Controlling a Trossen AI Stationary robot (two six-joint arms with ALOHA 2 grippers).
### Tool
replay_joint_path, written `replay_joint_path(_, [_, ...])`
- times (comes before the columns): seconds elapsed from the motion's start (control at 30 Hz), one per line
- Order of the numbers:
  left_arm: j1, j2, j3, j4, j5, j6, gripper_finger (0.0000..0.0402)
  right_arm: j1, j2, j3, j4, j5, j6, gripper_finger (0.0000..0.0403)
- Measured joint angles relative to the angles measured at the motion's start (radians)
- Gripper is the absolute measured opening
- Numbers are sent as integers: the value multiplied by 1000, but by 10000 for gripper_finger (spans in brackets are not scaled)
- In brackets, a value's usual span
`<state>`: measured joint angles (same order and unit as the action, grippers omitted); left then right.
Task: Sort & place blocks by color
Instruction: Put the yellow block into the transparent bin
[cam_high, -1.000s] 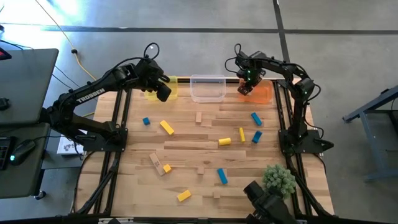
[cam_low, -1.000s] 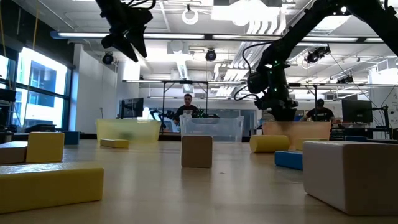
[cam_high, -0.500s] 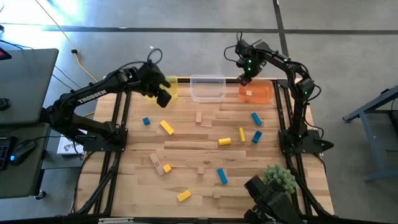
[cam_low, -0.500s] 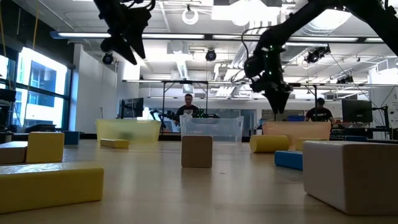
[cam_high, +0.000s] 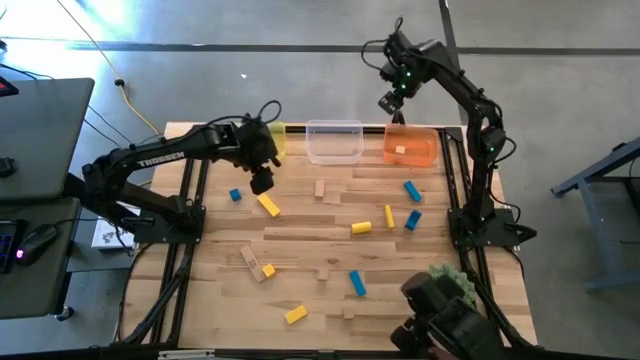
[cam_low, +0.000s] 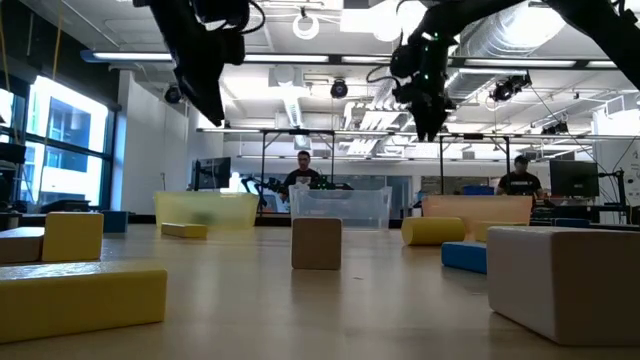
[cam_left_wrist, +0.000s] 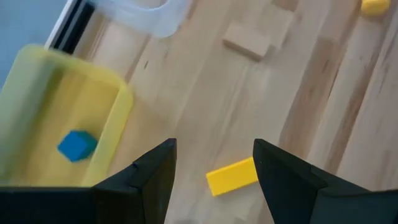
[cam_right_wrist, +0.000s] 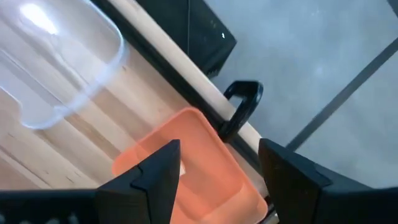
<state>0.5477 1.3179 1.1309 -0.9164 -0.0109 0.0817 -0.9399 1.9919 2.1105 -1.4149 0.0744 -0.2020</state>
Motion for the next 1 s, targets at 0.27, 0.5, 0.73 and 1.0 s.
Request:
replay_joint_path(0.27, [-16,121,-1,0,27,312,202,7,0,121,-54,-33,44,206])
replay_joint_path(0.5, [-81,209,-1,-31,29,539,202,19,-1,138,-99,-33,50,206])
replay_joint_path(0.73, [-150,299,-1,-61,25,670,202,41,0,138,-105,-33,71,206])
replay_joint_path(1.0, [-191,383,-1,-99,15,734,202,66,0,138,-104,-33,93,206])
